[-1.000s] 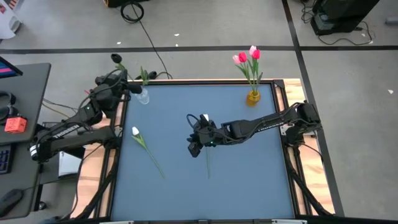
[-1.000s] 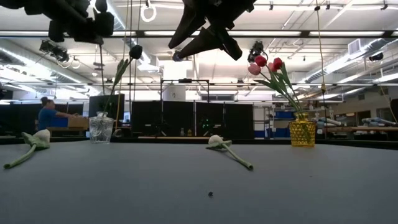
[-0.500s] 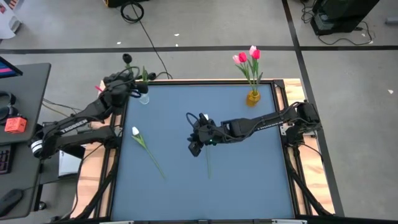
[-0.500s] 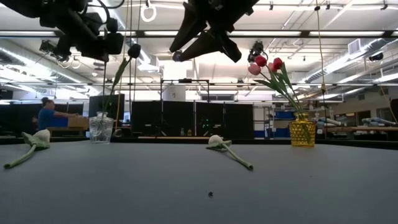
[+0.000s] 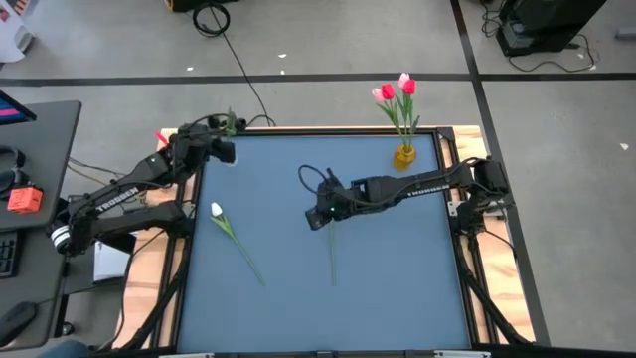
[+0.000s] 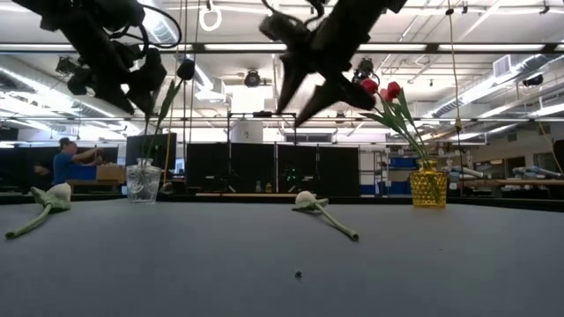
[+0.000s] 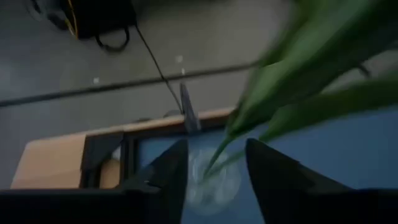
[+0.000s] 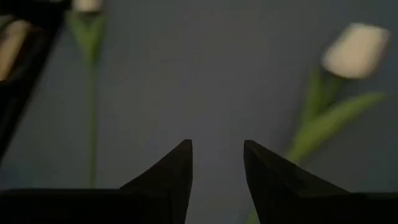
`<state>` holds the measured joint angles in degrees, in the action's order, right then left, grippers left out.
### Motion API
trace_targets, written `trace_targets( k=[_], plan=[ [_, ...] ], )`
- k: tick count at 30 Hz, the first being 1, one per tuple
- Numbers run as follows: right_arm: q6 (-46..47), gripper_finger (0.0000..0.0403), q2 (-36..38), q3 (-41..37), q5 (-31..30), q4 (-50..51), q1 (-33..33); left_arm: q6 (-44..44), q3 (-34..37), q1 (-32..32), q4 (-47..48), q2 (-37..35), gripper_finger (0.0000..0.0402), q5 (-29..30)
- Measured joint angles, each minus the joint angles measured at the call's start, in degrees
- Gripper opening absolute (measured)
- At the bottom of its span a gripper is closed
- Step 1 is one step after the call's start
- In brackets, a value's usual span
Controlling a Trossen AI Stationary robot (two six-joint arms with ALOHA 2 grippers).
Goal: Sort flowers into vase by color
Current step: Put the black flower into the transparent vase, then put the right white flower into the transparent vase
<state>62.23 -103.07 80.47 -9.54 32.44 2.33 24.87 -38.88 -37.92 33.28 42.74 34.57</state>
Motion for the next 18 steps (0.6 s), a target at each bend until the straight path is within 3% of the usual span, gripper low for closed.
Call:
trace_targets(
  k=[7,13,18],
  plan=[
    [2.6,0.0153,-2.9,-0.2,0.0,4.7,-1.7,0.2,-9.8,-0.1,17.0,0.0,0.0225,-6.4],
    [2.8,0.0153,-8.4,-0.6,2.9,4.6,-3.5,0.6,-16.4,-0.1,27.4,-0.2,0.0231,-8.6],
    [4.3,0.0153,-10.0,-0.6,2.7,7.0,-3.1,1.0,-17.9,-0.1,30.0,-0.6,0.0231,-11.9]
  ],
)
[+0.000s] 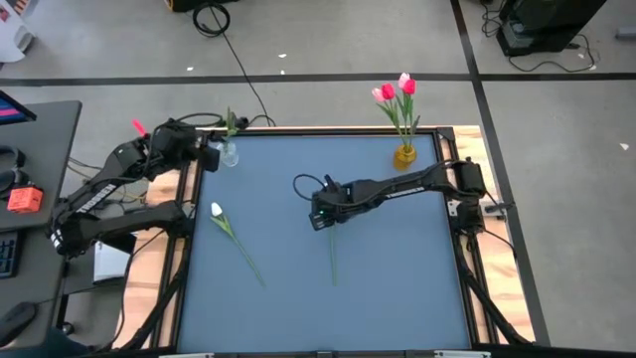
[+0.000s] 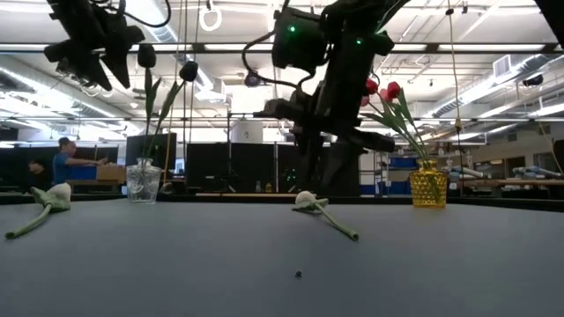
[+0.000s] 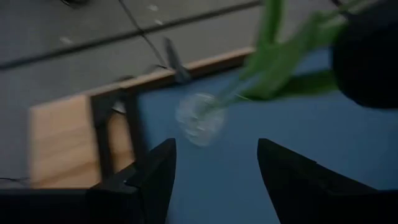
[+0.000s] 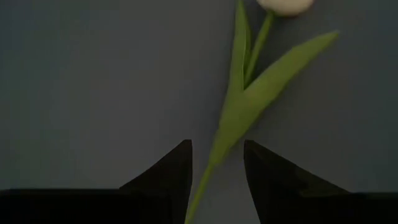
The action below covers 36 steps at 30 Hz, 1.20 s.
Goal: Sort flowers into vase by color
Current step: Put the right white flower into the transparent vase
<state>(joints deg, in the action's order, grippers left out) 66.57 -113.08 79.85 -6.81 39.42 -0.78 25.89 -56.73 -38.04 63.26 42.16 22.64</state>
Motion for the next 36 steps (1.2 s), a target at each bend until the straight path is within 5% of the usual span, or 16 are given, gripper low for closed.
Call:
trace_targets(
  k=[4,10,17,20,28,36],
  plan=[
    [-0.5,0.0153,-1.9,-0.4,1.1,-0.9,-0.1,1.6,0.0,0.4,0.3,-0.3,0.0231,-6.8],
    [-2.4,0.0145,-5.5,-0.3,4.2,-2.8,-0.7,1.6,0.0,3.7,1.2,-0.3,0.0231,-7.6],
    [-3.5,0.0029,-4.6,-0.6,0.8,-4.5,0.8,2.5,0.0,8.9,1.6,-0.8,0.0231,-10.0],
    [-4.7,0.0019,-3.8,-0.7,0.5,-7.7,1.4,4.7,0.0,11.9,1.5,-1.1,0.0231,-10.2],
    [-8.9,0.0013,-1.6,-0.7,-6.0,-32.5,5.9,10.7,0.0,24.8,1.2,-0.9,0.0231,-13.5],
    [-21.1,0.0016,-1.3,-0.6,-17.0,-60.4,9.7,11.0,0.0,38.7,-11.4,-1.7,0.0226,-10.2]
  ],
)
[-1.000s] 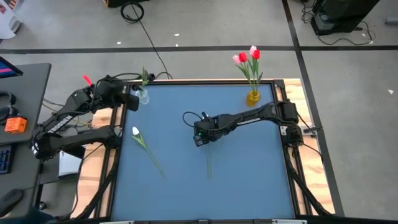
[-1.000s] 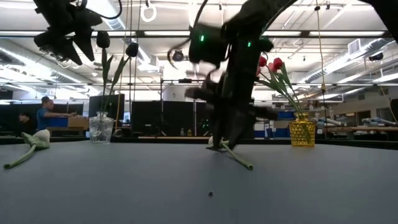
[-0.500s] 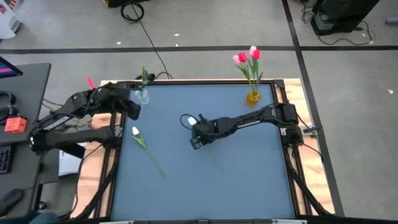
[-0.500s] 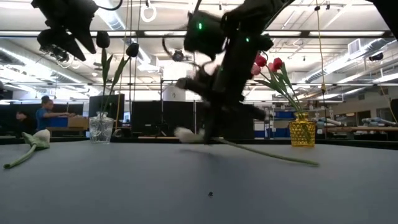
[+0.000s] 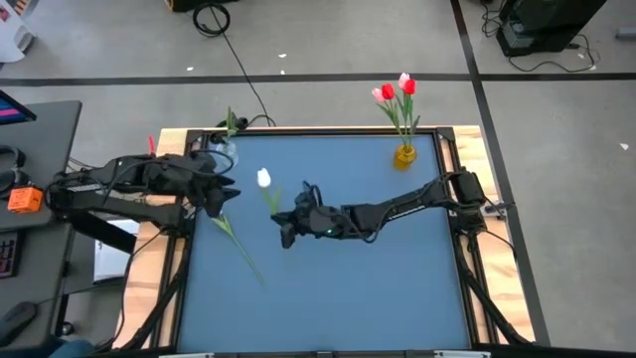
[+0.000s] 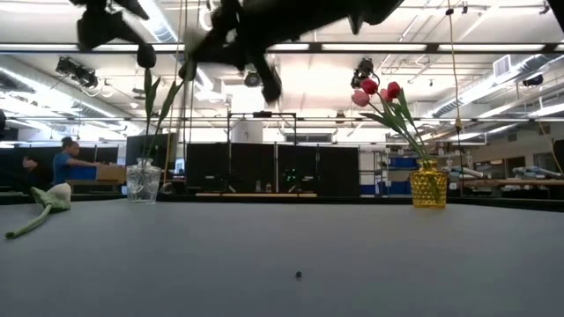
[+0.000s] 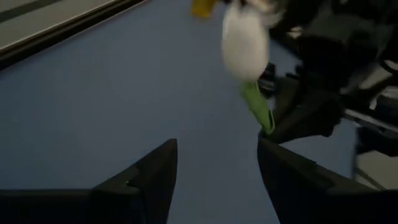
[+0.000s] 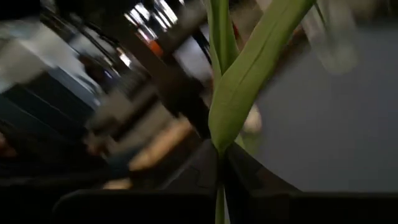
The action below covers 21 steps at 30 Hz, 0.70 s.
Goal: Sort flowers into vase by color
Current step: Put the right white flower into the transparent vase
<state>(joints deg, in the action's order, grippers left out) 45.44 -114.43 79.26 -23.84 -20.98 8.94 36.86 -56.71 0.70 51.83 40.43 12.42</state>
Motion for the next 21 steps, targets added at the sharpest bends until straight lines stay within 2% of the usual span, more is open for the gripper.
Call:
trace_targets(
  k=[3,6,13,21],
  plan=[
    [-8.7,0.0016,0.0,0.0,-1.2,-9.1,0.1,-0.5,0.0,3.0,-3.8,1.1,0.0217,0.7],
    [-11.1,0.0016,0.0,0.0,-0.6,-14.3,-0.5,-2.3,0.0,4.9,-6.4,2.1,0.0209,2.4],
    [-15.9,0.0017,0.0,0.0,2.5,-16.7,-1.3,-10.1,0.0,6.1,-18.1,6.6,0.0204,2.9],
    [-17.1,0.0018,0.0,0.0,5.0,-17.4,-1.7,-13.4,0.0,6.0,-21.3,13.9,0.02,2.6]
  ],
)
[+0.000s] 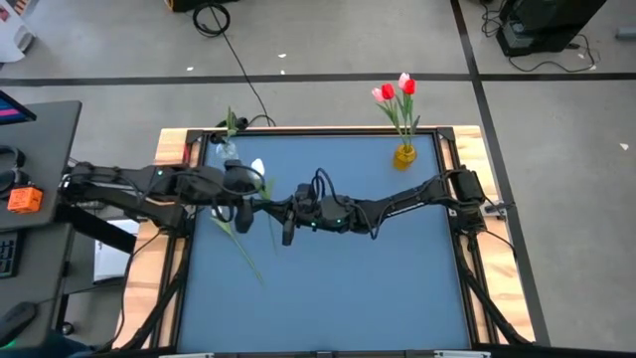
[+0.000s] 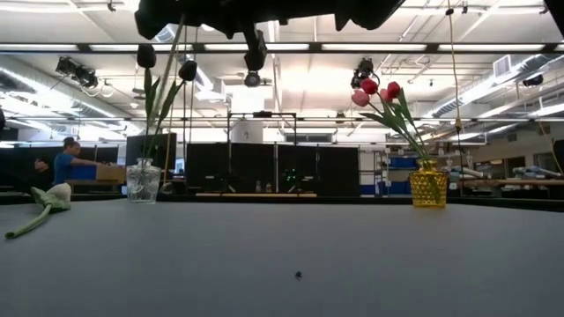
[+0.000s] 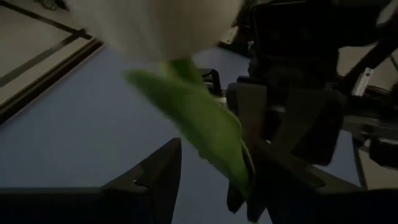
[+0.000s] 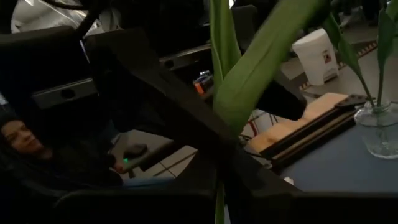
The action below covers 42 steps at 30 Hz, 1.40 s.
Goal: Sort flowers into vase by color
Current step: Put the right white flower into the transparent vase
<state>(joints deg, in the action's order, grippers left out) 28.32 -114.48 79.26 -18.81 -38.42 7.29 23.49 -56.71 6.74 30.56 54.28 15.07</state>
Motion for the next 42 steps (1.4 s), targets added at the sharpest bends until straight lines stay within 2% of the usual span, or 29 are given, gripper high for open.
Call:
trace_targets(
  k=[3,9,15,18,21,25,29,31,33,42],
  plan=[
    [0.1,0.0018,0.0,0.0,0.2,0.3,0.0,0.3,0.0,0.0,-0.1,0.6,0.0176,0.2],
    [-0.1,0.0018,0.2,0.0,-1.8,-0.2,0.0,1.3,0.0,0.0,-1.2,0.1,0.009,0.9],
    [-1.4,0.0023,0.8,0.0,0.2,0.0,-0.3,-1.3,0.0,-0.1,-4.2,-0.1,0.0014,0.8],
    [1.3,0.0046,0.9,0.0,3.3,1.9,-1.3,-2.9,0.0,-0.1,-3.6,0.0,0.0012,1.4],
    [4.8,0.0086,0.9,0.1,6.6,6.0,-2.1,-3.4,0.0,-0.2,-3.4,0.0,0.001,4.0],
    [13.6,0.0137,0.9,0.1,7.3,17.0,-3.1,-3.8,0.0,-0.2,-2.5,-0.9,0.0009,11.2],
    [25.6,0.0161,0.8,0.1,10.0,32.9,-4.6,-4.1,0.0,-0.2,-1.2,-2.6,0.0012,22.0],
    [25.6,0.0162,0.7,0.0,10.9,37.9,-4.9,-6.4,0.0,-0.6,-1.1,-3.7,0.0016,27.3],
    [24.2,0.0161,0.9,0.0,11.6,39.9,-4.8,-8.7,0.0,-1.7,-0.8,-5.0,0.0018,29.9],
    [19.3,0.0159,3.4,0.0,13.4,42.4,-4.9,-9.4,0.0,-12.5,3.4,-14.0,0.0013,30.1]
  ],
)
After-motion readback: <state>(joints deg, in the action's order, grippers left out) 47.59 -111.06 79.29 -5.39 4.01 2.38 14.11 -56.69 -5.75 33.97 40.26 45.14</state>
